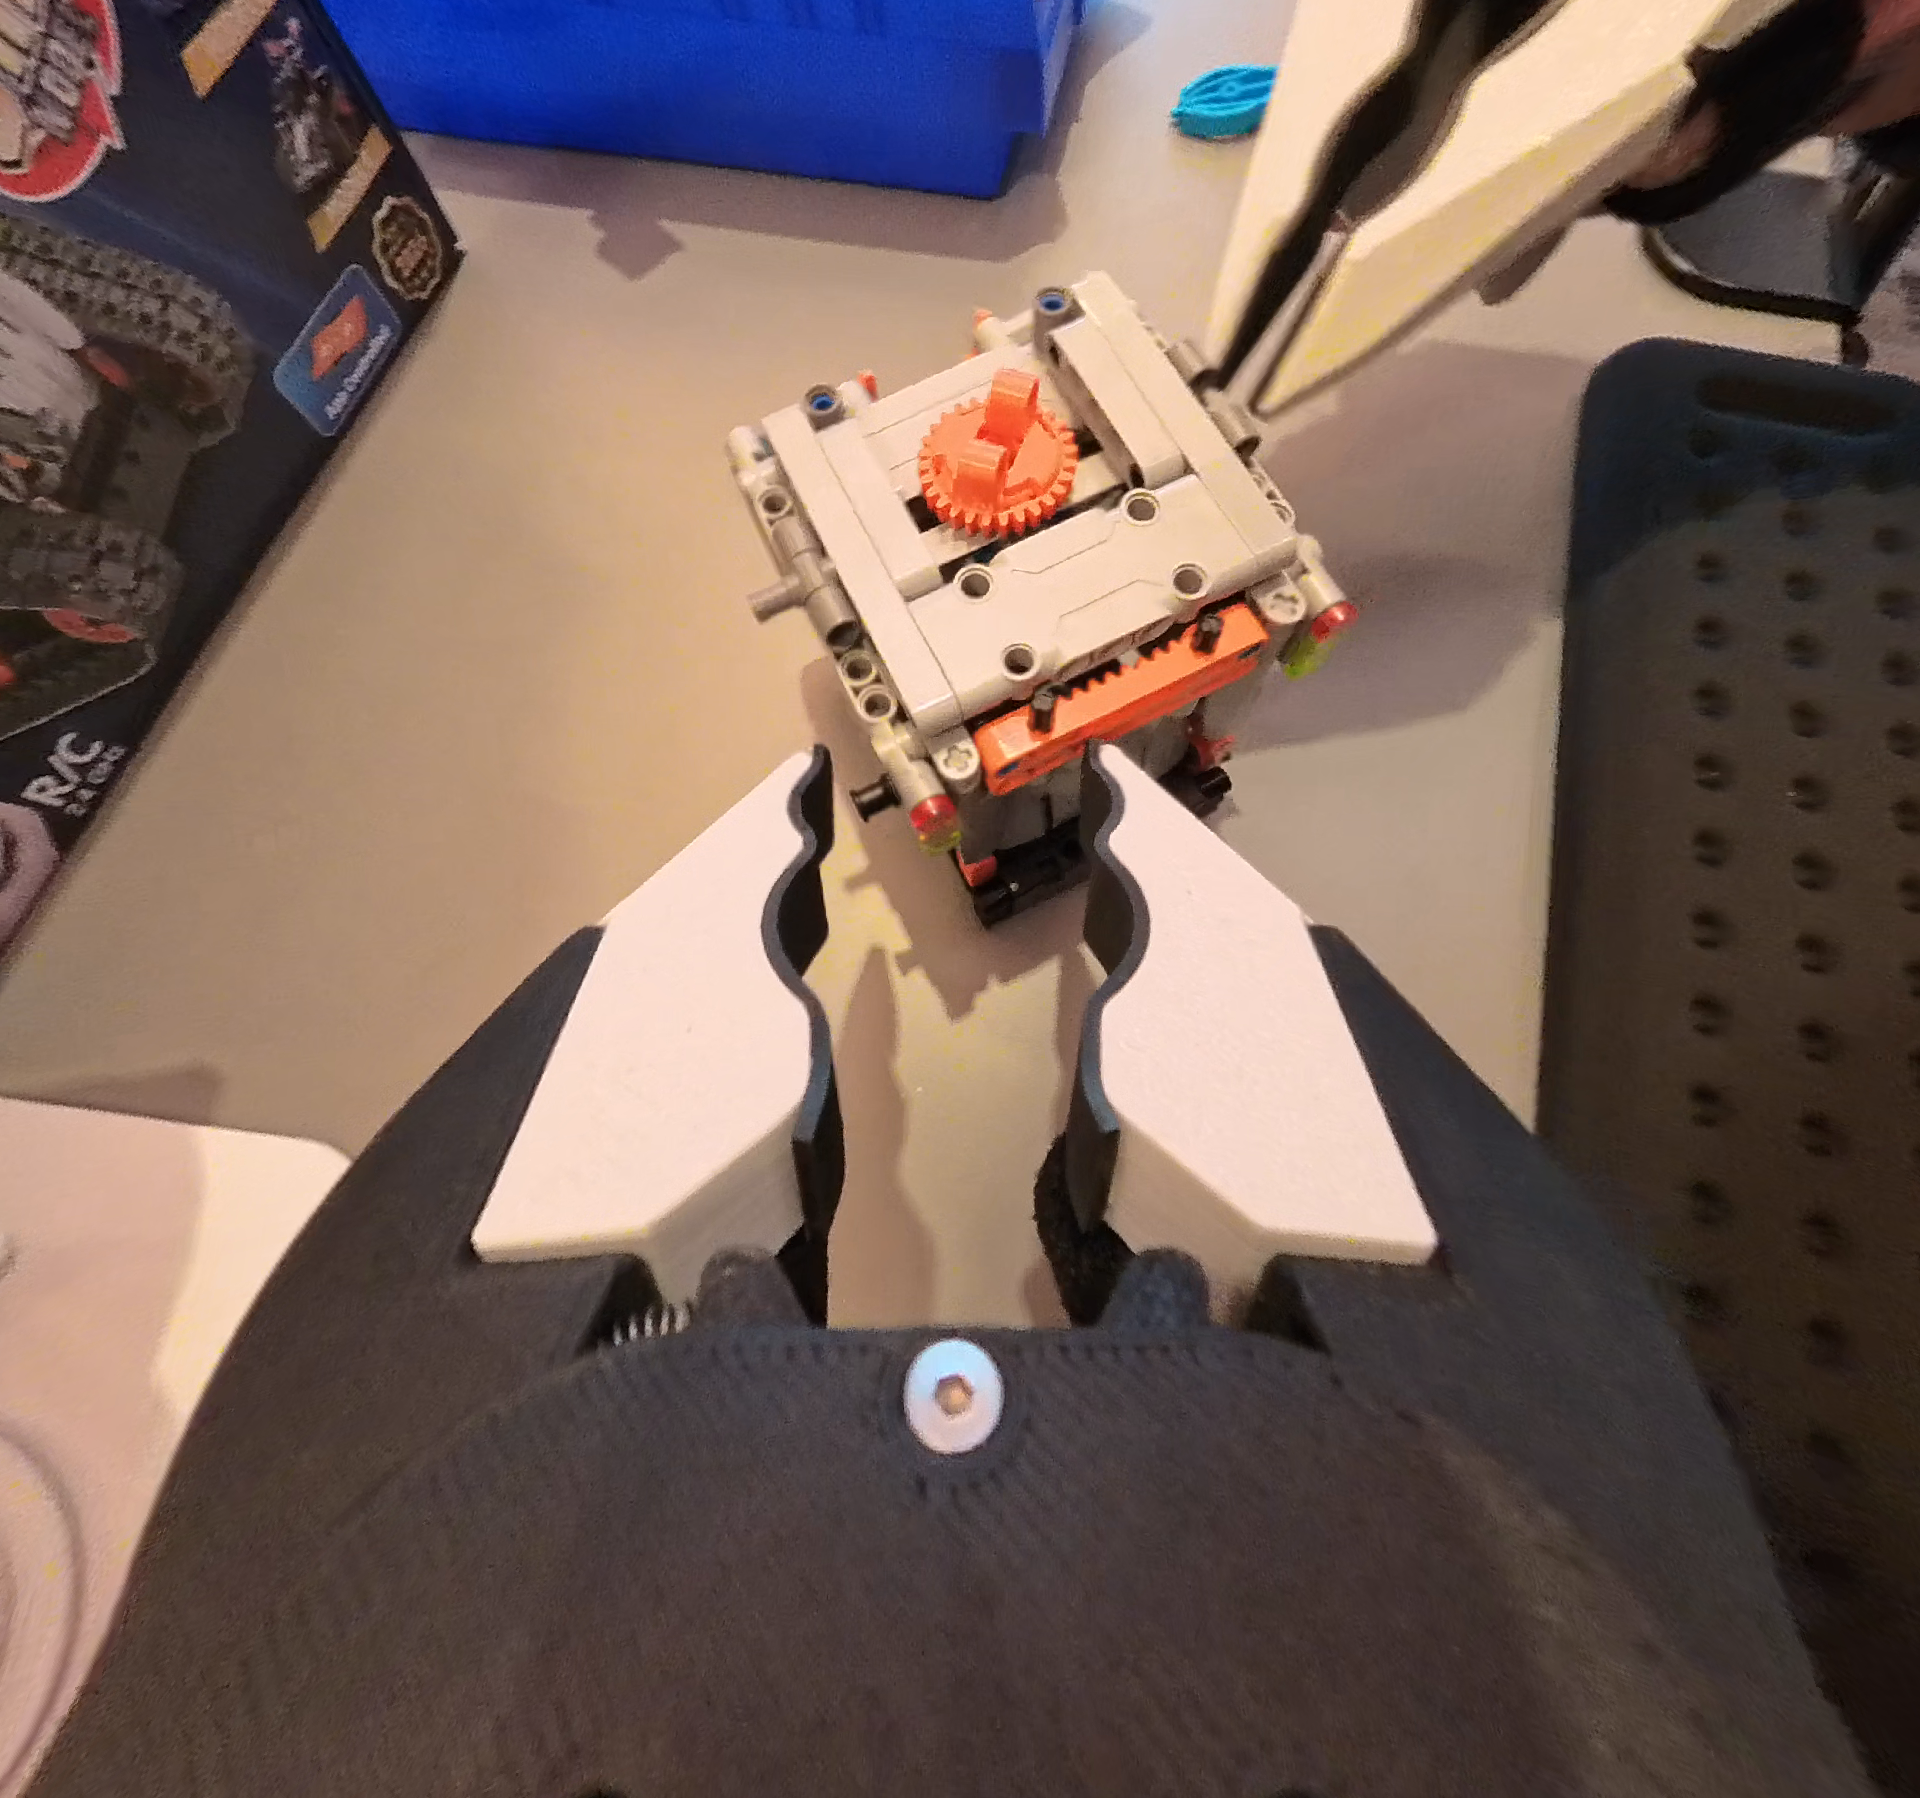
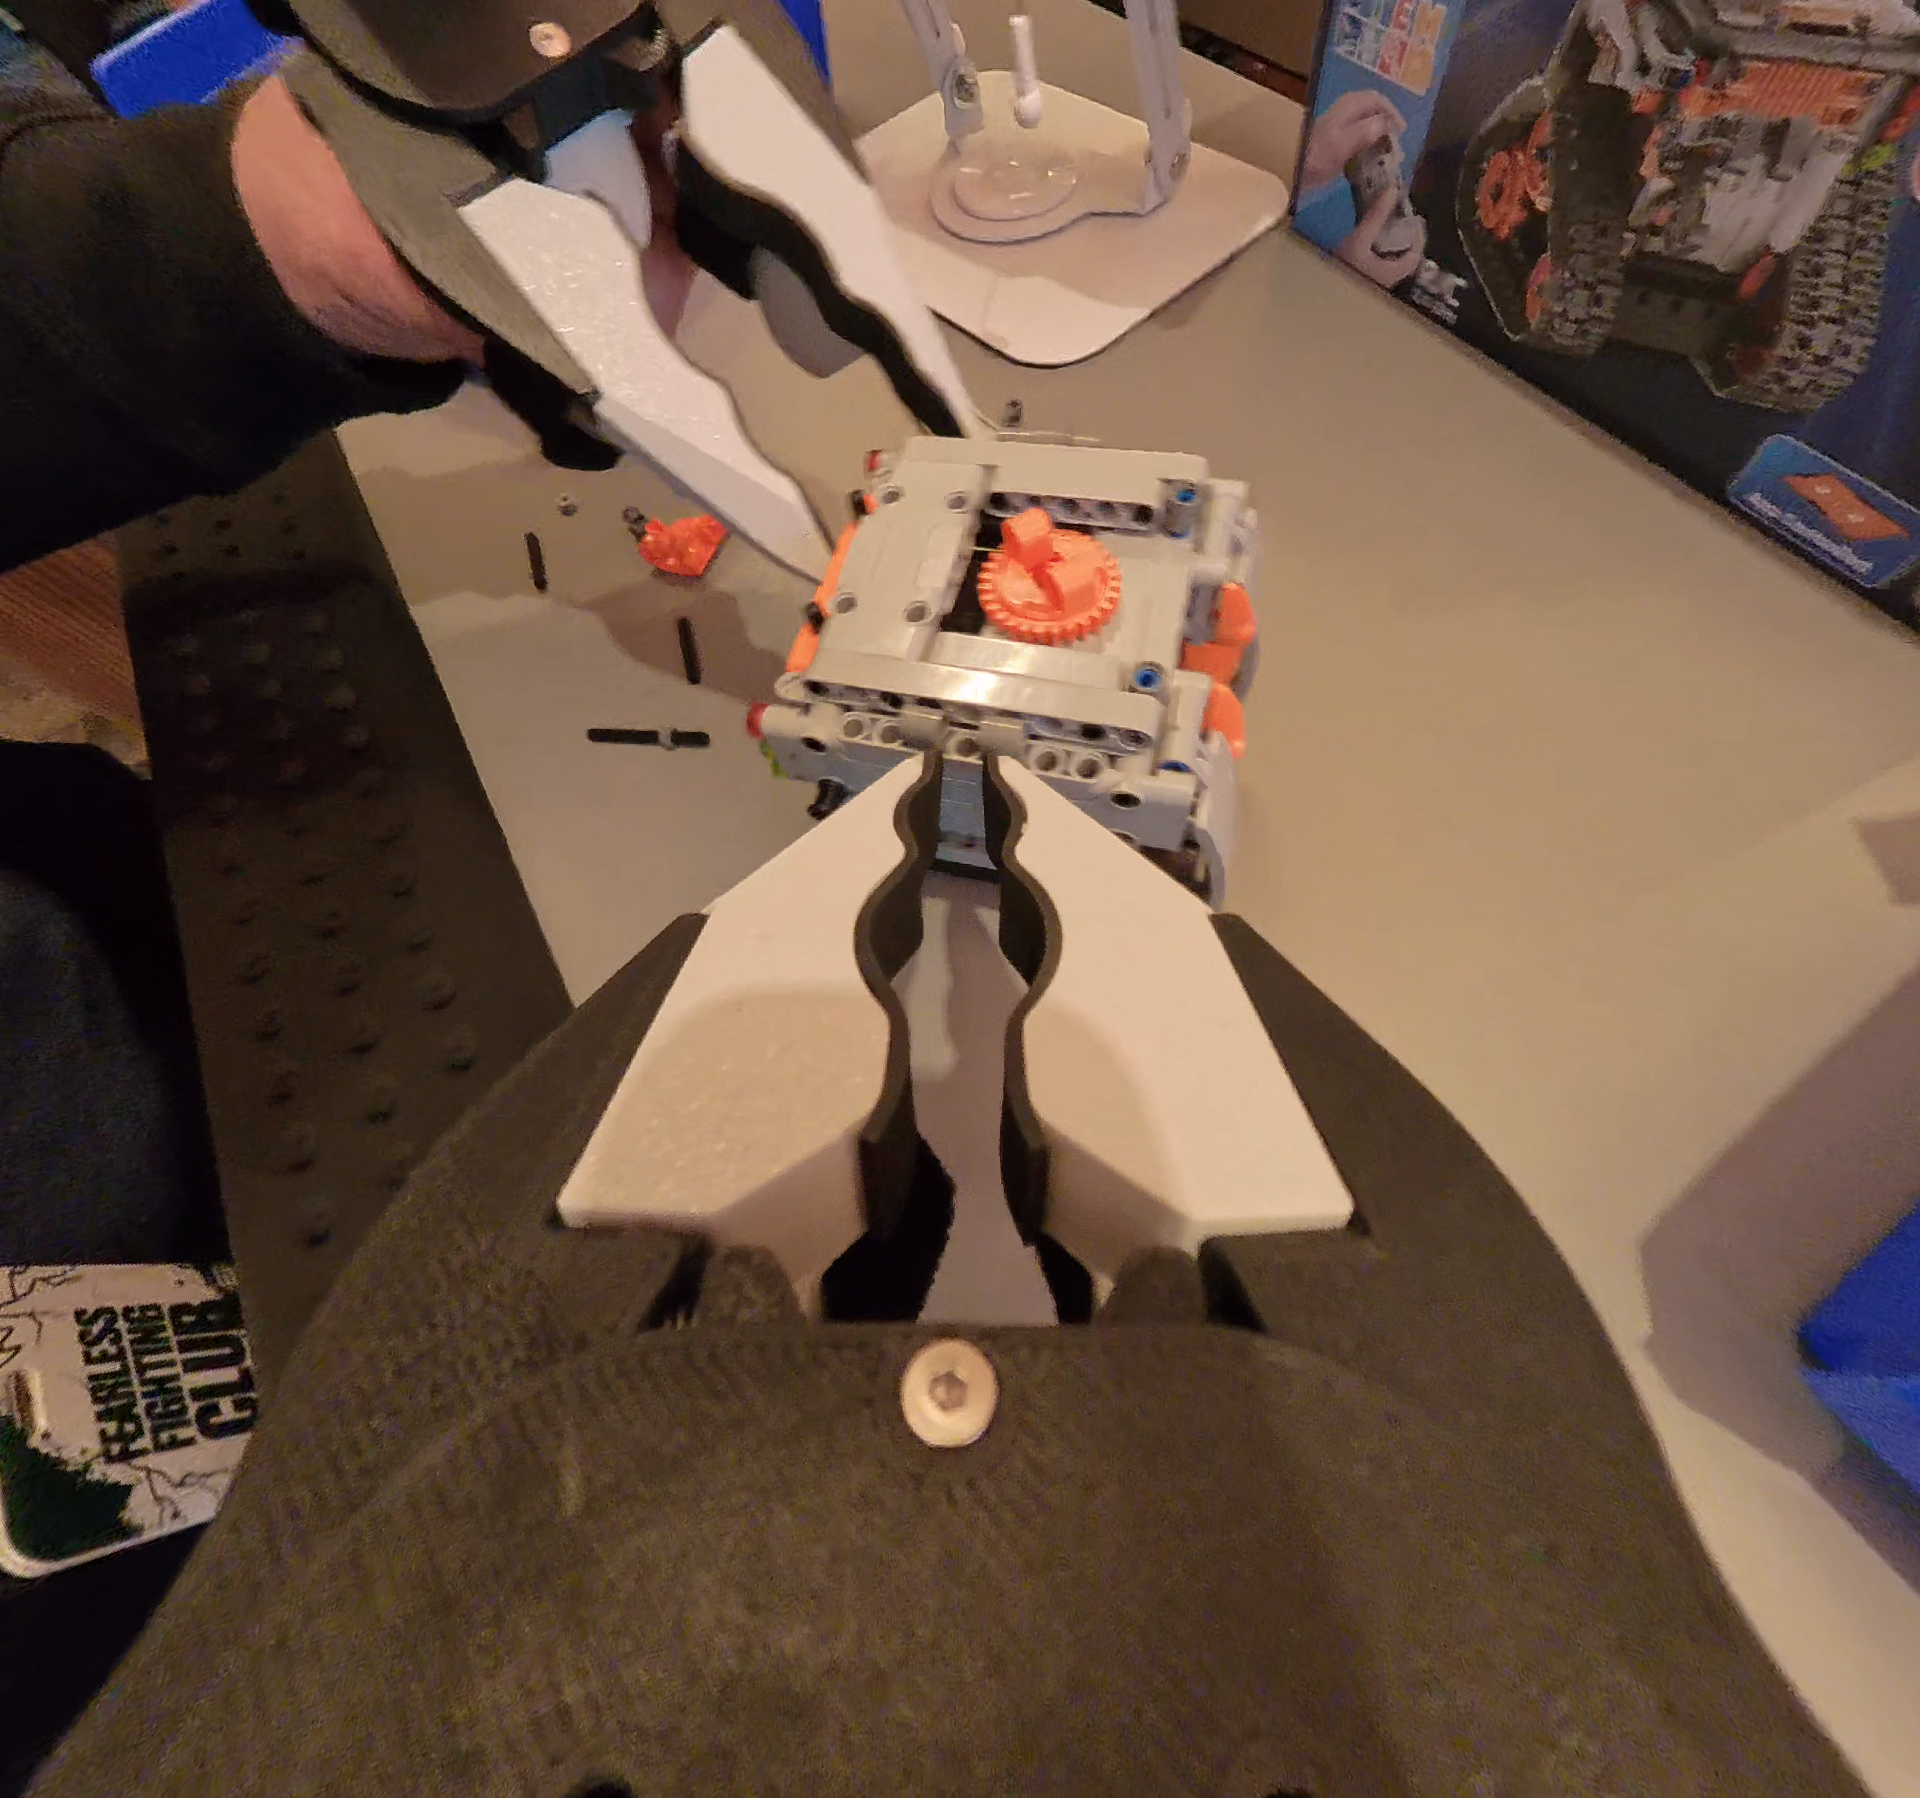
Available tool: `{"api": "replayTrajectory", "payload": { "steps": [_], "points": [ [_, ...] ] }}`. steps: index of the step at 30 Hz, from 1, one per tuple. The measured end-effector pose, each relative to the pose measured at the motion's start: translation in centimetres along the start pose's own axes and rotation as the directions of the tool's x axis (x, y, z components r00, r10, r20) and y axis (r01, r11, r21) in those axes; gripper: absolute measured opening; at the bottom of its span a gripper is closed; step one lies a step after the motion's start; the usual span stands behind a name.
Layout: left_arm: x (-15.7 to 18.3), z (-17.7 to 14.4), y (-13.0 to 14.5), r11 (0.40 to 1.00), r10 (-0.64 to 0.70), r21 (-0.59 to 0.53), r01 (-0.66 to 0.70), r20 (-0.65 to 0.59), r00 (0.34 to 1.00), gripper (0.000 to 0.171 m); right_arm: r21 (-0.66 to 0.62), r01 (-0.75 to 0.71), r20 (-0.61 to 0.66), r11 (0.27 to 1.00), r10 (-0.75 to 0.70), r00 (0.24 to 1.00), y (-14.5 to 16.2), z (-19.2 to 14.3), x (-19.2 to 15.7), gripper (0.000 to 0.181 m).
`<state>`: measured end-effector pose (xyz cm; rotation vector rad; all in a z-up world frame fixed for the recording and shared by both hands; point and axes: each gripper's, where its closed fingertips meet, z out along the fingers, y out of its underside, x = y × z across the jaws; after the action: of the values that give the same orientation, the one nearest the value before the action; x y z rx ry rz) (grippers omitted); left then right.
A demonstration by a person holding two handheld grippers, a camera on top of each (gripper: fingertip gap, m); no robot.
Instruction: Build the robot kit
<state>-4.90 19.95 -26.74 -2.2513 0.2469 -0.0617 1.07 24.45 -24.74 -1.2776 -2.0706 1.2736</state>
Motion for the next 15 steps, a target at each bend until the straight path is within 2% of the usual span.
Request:
{"api": "replayTrajectory", "payload": {
  "steps": [2, 5, 8, 10, 15],
  "points": [
    [-0.8, -0.2, 0.2, 0.999, -0.042, -0.005, 0.042, 0.023, 0.999, 0.044, -0.007, 0.012, -0.004, 1.000, -0.012, 1.000, 0.1, 0.4, -0.2, 0.005],
    [-1.8, -1.0, 1.1, 0.996, -0.088, -0.008, 0.089, 0.087, 0.992, 0.047, 0.032, -0.003, -0.013, 0.999, 0.003, 1.000, -0.4, -0.9, 0.4, 0.006],
    [-0.9, -2.2, 0.5, 0.987, -0.154, 0.054, 0.151, 0.054, 0.987, 0.055, 0.054, -0.026, -0.082, 0.998, 0.030, 0.996, -0.7, -2.4, 2.4, 0.023],
    [0.3, -2.2, 0.0, 0.978, -0.194, 0.080, 0.192, 0.022, 0.981, 0.063, 0.043, -0.039, -0.083, 0.998, 0.042, 0.996, -0.4, -2.3, 3.3, 0.033],
    [1.4, -0.3, -0.3, 0.972, -0.224, 0.079, 0.220, 0.053, 0.973, 0.073, 0.004, -0.039, -0.038, 0.999, 0.039, 0.999, 0.0, -0.5, 3.2, 0.034]
  ]
}}
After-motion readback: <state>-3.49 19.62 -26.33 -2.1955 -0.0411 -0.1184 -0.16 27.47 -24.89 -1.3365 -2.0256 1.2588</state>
